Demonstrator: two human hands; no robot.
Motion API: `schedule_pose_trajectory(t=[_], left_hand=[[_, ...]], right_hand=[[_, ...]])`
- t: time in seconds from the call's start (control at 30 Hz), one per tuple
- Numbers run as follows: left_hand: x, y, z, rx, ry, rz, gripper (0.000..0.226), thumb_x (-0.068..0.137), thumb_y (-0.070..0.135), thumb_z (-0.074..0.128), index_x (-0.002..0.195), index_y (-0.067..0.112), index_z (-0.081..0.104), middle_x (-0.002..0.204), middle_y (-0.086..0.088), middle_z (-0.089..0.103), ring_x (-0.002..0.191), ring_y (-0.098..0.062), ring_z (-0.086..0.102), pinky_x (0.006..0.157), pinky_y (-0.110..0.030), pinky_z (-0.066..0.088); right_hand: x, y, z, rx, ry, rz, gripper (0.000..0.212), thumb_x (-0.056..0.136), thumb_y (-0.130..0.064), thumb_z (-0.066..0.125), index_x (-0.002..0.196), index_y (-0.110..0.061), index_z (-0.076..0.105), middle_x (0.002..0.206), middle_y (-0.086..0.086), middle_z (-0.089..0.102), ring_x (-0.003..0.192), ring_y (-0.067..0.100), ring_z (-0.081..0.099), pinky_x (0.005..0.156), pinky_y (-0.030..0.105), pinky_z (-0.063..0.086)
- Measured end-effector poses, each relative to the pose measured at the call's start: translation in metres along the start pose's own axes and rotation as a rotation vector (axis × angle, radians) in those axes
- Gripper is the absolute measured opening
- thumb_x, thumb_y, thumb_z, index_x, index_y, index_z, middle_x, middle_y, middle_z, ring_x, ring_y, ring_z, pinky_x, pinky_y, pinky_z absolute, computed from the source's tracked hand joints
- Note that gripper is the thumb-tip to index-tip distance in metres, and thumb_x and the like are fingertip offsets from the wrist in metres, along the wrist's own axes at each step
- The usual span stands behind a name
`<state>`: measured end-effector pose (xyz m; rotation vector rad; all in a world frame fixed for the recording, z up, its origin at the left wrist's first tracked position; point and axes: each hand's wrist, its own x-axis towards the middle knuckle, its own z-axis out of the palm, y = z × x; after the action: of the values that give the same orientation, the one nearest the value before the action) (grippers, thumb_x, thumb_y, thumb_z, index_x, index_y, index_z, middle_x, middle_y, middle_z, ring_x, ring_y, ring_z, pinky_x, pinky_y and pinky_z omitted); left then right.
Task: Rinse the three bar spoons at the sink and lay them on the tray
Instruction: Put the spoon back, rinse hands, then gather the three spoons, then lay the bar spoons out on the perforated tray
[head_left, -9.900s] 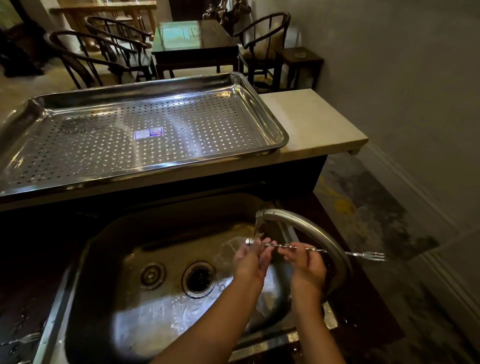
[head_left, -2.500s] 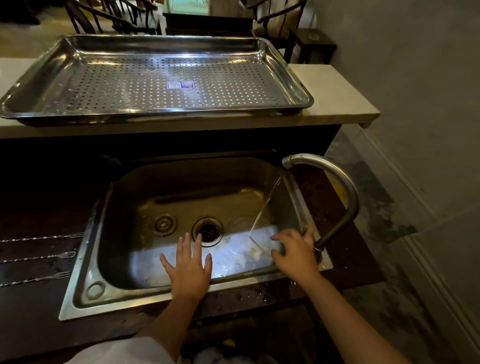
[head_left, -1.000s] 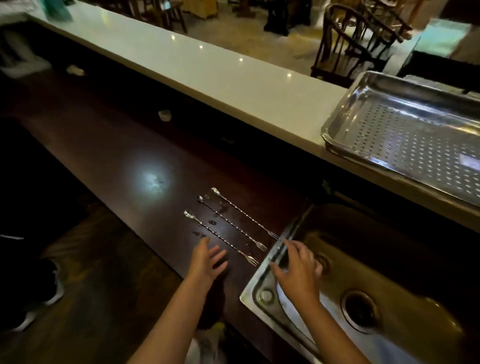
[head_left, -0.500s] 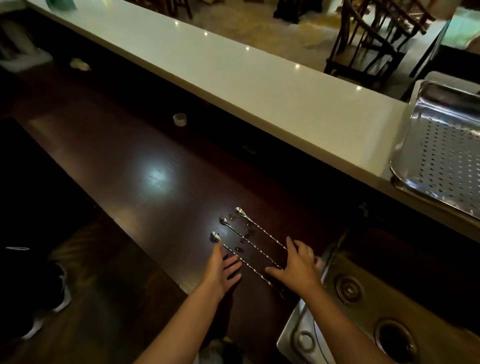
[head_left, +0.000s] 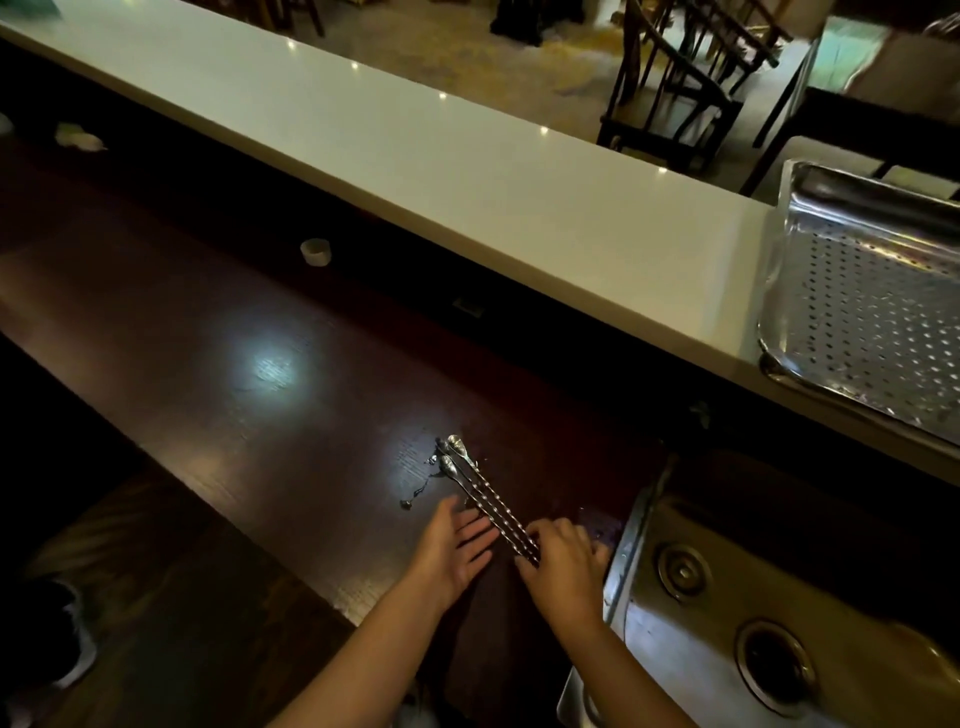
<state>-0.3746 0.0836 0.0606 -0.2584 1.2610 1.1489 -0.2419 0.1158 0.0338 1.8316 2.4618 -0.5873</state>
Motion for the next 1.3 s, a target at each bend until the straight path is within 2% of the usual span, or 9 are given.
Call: schedule_pose_trajectory(t=[0.17, 0.4, 0.7, 0.83, 0.93, 1.0, 1.13, 1.2, 1.3], left_hand=[[0.001, 0.003, 0.002, 0.066, -0.015, 0.001, 0.053, 0.096, 0.037, 0.029, 0.133, 0.002, 0.044, 0.135, -0.014, 0.052, 0.126, -0.024, 0.048, 0.105, -0.035, 0.033], [0.0, 0.002, 0.003, 0.085, -0.021, -0.025, 0.051, 0.095, 0.035, 0.031, 0.131, 0.002, 0.045, 0.134, -0.014, 0.053, 0.126, -0.023, 0.049, 0.104, -0.034, 0.034], [-0.002, 0.0, -0.001, 0.133, -0.011, -0.06, 0.046, 0.096, 0.031, 0.035, 0.127, -0.001, 0.049, 0.131, -0.015, 0.056, 0.124, -0.024, 0.051, 0.1, -0.033, 0.037], [-0.001, -0.001, -0.003, 0.162, 0.0, -0.041, 0.039, 0.096, 0.026, 0.039, 0.12, -0.002, 0.053, 0.102, -0.009, 0.064, 0.116, -0.025, 0.055, 0.095, -0.033, 0.04], [-0.003, -0.003, 0.001, 0.192, -0.014, -0.008, 0.024, 0.095, 0.022, 0.045, 0.107, 0.005, 0.056, 0.085, -0.006, 0.062, 0.094, -0.022, 0.06, 0.086, -0.031, 0.045], [-0.004, -0.003, 0.004, 0.178, -0.019, 0.028, 0.013, 0.094, 0.015, 0.049, 0.092, 0.006, 0.058, 0.084, -0.008, 0.065, 0.079, -0.018, 0.062, 0.072, -0.026, 0.049], [-0.01, 0.004, 0.015, 0.188, 0.007, 0.154, 0.01, 0.087, 0.008, 0.058, 0.078, 0.01, 0.061, 0.064, -0.003, 0.072, 0.068, -0.015, 0.066, 0.064, -0.022, 0.052], [-0.016, 0.012, 0.026, 0.231, -0.03, 0.239, 0.005, 0.086, 0.009, 0.061, 0.082, 0.011, 0.063, 0.061, 0.001, 0.072, 0.065, -0.012, 0.067, 0.063, -0.021, 0.053], [-0.033, 0.031, 0.048, 0.328, -0.086, 0.4, 0.003, 0.084, 0.01, 0.063, 0.086, 0.011, 0.065, 0.074, -0.003, 0.071, 0.07, -0.013, 0.064, 0.066, -0.02, 0.051]], right_hand=[[-0.002, -0.001, -0.003, -0.015, -0.005, 0.054, 0.019, 0.083, -0.035, 0.057, 0.099, -0.026, 0.06, 0.106, -0.004, 0.064, 0.106, 0.018, 0.054, 0.091, 0.034, 0.03], [0.001, -0.012, -0.005, 0.008, -0.075, 0.075, 0.021, 0.086, -0.015, 0.051, 0.105, -0.012, 0.058, 0.109, 0.009, 0.067, 0.102, 0.026, 0.061, 0.082, 0.032, 0.048], [-0.002, -0.019, -0.014, 0.016, -0.183, 0.098, 0.018, 0.085, -0.017, 0.052, 0.1, -0.013, 0.06, 0.111, 0.008, 0.063, 0.102, 0.027, 0.061, 0.083, 0.032, 0.046], [-0.007, -0.023, -0.021, 0.163, -0.233, 0.176, 0.007, 0.081, -0.017, 0.055, 0.085, -0.018, 0.061, 0.103, 0.007, 0.068, 0.097, 0.027, 0.062, 0.077, 0.029, 0.047], [-0.008, -0.025, -0.026, 0.304, -0.259, 0.193, 0.024, 0.075, -0.015, 0.06, 0.058, -0.028, 0.049, 0.095, 0.006, 0.07, 0.09, 0.024, 0.064, 0.069, 0.024, 0.043], [-0.01, -0.027, -0.032, 0.356, -0.256, 0.196, 0.028, 0.073, -0.014, 0.061, 0.054, -0.028, 0.048, 0.08, 0.001, 0.068, 0.08, 0.02, 0.063, 0.064, 0.021, 0.041], [-0.015, -0.03, -0.05, 0.451, -0.192, 0.176, 0.027, 0.073, -0.012, 0.061, 0.051, -0.026, 0.051, 0.054, -0.01, 0.053, 0.056, 0.011, 0.053, 0.053, 0.021, 0.04], [-0.017, -0.031, -0.063, 0.492, -0.112, 0.145, 0.025, 0.074, -0.013, 0.061, 0.055, -0.027, 0.052, 0.054, -0.009, 0.055, 0.051, 0.007, 0.05, 0.048, 0.02, 0.037], [-0.02, -0.034, -0.087, 0.535, 0.032, 0.089, 0.01, 0.079, -0.018, 0.063, 0.071, -0.024, 0.06, 0.066, -0.007, 0.062, 0.057, 0.004, 0.054, 0.047, 0.012, 0.037]])
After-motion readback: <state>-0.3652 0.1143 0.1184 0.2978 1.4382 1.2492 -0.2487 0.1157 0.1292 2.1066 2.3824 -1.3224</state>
